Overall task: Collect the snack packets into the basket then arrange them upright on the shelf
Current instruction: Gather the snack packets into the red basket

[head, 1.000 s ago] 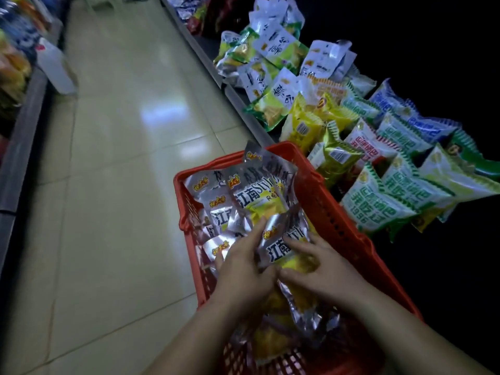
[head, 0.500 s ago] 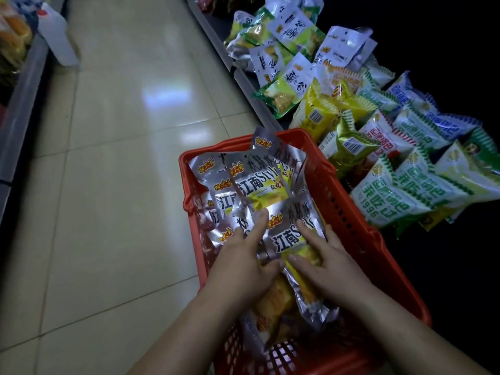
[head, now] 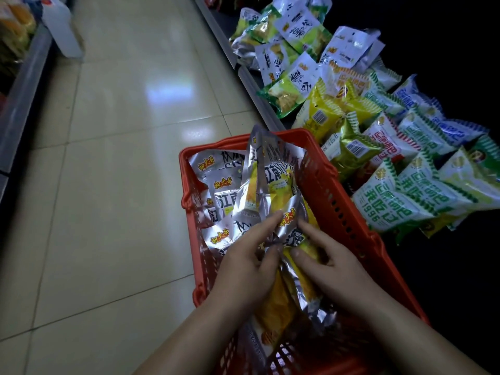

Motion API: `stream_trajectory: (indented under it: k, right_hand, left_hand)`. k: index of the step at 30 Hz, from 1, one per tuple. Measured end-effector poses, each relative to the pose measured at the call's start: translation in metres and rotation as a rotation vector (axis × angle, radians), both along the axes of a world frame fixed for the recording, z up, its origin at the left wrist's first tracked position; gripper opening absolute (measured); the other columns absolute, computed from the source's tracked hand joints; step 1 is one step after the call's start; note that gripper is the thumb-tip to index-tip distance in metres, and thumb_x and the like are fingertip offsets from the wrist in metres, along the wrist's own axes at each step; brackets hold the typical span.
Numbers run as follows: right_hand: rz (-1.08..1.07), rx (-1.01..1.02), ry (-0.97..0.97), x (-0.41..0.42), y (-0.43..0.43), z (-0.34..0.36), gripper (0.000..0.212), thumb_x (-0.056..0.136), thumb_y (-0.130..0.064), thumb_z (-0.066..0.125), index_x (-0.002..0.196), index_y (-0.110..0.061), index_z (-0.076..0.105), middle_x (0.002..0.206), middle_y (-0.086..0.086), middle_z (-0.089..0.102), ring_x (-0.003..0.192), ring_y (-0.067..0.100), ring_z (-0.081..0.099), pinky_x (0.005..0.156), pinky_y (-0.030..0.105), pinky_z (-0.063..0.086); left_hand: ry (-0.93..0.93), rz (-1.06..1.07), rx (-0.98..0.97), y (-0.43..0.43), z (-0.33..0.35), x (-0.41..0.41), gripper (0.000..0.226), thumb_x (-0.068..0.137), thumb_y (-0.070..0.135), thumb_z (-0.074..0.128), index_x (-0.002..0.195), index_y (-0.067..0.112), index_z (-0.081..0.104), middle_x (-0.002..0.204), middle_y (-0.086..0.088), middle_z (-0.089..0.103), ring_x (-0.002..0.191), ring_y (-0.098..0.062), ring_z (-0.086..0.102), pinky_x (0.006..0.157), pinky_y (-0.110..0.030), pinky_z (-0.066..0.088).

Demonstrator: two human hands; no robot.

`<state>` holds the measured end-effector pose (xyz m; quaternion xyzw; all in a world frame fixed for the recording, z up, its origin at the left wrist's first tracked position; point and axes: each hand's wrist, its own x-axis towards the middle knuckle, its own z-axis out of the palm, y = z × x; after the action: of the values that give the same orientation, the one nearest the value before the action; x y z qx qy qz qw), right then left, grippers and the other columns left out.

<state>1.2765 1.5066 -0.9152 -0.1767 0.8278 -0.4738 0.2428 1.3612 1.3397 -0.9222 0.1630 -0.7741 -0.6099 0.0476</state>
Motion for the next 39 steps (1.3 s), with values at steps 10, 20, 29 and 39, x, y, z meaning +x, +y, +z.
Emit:
stream_trajectory:
  k: [10,20,29,39]
  right_hand:
    - [0.059,-0.088,0.1,0.001,-0.004,0.071,0.065,0.09,-0.05,0.067,0.139,-0.072,0.032,0.152,-0.039,0.032,0.141,-0.015,0.028,0.118,0.036,0.036]
    - [-0.08,-0.153,0.155,0.037,0.054,0.192,0.061,0.094,-0.04,0.067,0.137,-0.068,0.035,0.15,-0.035,0.036,0.133,-0.022,0.033,0.114,0.016,0.036]
    - [-0.319,-0.028,0.208,0.09,0.171,0.271,0.061,0.095,-0.037,0.066,0.149,-0.049,0.038,0.14,-0.027,0.047,0.119,-0.017,0.05,0.08,-0.007,0.035]
    - [-0.501,0.3,0.063,0.162,0.362,0.196,0.057,0.085,-0.061,0.058,0.122,-0.086,0.023,0.155,-0.022,0.033,0.142,0.002,0.036,0.116,0.031,0.037]
  left_hand:
    - [0.16,0.035,0.033,-0.001,0.068,-0.004,0.058,0.102,0.007,0.056,0.136,0.055,0.055,0.141,0.03,0.055,0.114,-0.012,0.067,0.084,-0.027,0.06]
    - [0.224,-0.172,-0.078,0.051,0.194,0.003,0.052,0.103,0.017,0.055,0.137,0.057,0.051,0.13,0.027,0.063,0.1,0.007,0.064,0.076,-0.01,0.049]
    - [0.254,-0.346,0.031,0.176,0.256,0.018,0.047,0.105,0.02,0.05,0.137,0.055,0.053,0.122,-0.014,0.07,0.105,-0.035,0.069,0.083,-0.052,0.058]
    - [-0.001,-0.567,0.356,0.372,0.15,0.062,0.046,0.108,0.019,0.046,0.141,0.05,0.05,0.065,-0.005,0.056,0.056,-0.025,0.047,0.055,-0.035,0.043]
